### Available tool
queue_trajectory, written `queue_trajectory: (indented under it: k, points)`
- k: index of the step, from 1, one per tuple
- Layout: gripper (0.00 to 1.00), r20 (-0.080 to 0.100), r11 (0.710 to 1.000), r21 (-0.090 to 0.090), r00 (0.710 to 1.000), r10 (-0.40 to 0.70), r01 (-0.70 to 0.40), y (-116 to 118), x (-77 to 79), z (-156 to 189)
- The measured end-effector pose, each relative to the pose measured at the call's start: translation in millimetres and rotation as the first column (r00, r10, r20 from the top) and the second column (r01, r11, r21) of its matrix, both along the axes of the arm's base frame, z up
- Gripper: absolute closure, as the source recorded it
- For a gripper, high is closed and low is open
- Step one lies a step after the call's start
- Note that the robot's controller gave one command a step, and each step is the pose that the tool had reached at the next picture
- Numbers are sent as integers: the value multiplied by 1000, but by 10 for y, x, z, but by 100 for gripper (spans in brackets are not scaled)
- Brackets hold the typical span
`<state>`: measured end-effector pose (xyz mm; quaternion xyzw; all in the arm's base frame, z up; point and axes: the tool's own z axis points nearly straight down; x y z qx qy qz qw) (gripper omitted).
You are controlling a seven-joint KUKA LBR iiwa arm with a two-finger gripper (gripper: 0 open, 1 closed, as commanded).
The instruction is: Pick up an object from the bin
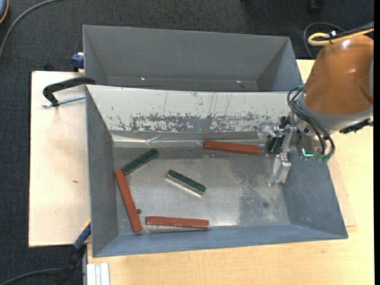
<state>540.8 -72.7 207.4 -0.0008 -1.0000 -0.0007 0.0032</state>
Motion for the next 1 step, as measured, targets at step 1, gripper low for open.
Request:
queue_trajectory:
  k: [1]
  points:
    - [0, 5, 999, 3, 999, -34, 34, 509, 342, -444]
